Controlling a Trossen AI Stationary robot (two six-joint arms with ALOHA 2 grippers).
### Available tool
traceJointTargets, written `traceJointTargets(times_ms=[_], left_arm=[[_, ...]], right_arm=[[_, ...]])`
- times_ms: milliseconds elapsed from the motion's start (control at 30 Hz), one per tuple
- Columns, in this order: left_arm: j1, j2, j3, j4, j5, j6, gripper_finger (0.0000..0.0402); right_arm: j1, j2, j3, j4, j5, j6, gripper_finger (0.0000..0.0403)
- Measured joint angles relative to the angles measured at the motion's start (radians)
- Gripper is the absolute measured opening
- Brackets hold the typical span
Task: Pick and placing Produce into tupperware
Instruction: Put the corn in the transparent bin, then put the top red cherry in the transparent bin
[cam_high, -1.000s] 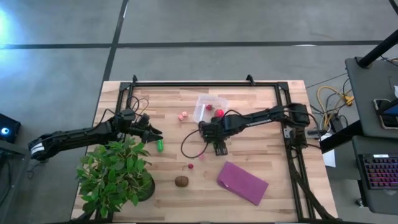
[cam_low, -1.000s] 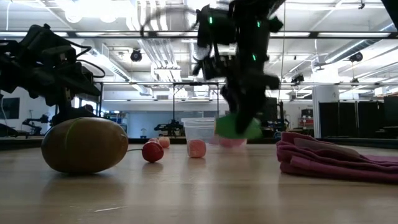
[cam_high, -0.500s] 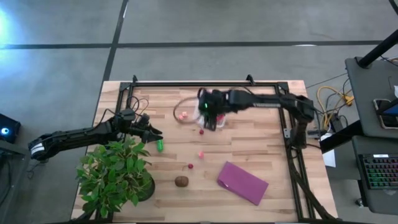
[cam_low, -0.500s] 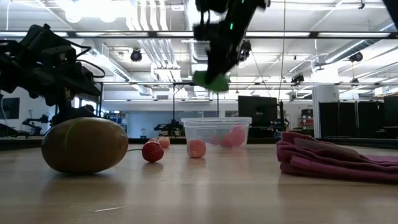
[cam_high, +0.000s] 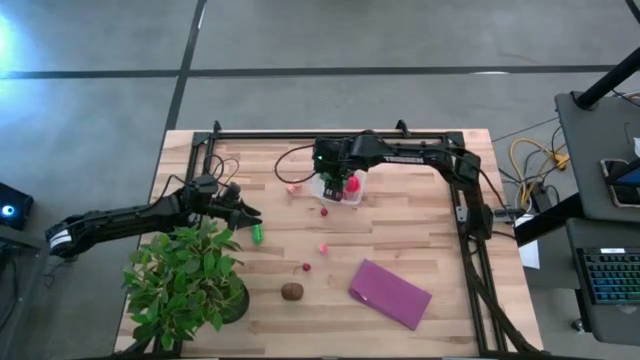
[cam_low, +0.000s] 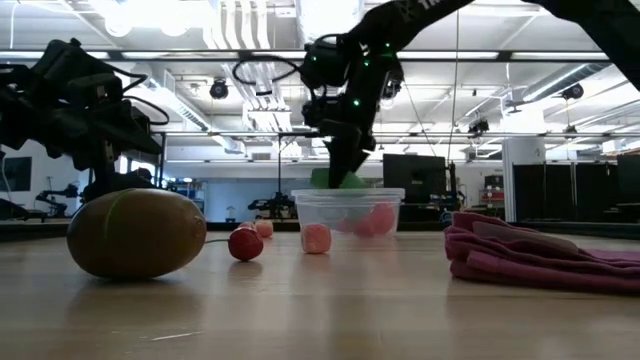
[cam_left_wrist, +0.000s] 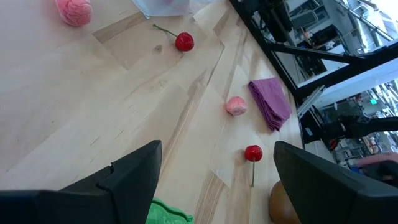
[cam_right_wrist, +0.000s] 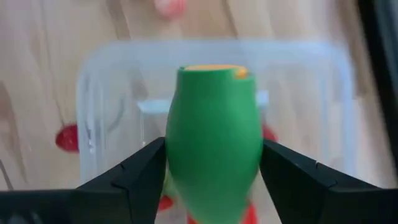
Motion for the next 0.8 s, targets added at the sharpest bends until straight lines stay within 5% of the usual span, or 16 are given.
traceJointTargets(times_ms=[300,600,700,800], left_arm=[[0.000,-0.001,0.000,0.000,0.000,0.000,0.0295],[0.000,-0.001,0.000,0.000,0.000,0.000,0.0295],[0.000,-0.001,0.000,0.000,0.000,0.000,0.0295],[0.000,-0.001,0.000,0.000,0.000,0.000,0.0295]], right_arm=[[0.003,-0.003,0.051,-0.070,0.010,0.028,0.0332],[0.164,-0.069,0.050,-0.096,-0.047,-0.298,0.0323],[0.191,-0.066,0.049,-0.096,-0.030,-0.188,0.0303],[0.202,-0.066,0.049,-0.095,-0.038,0.131,0.0278]])
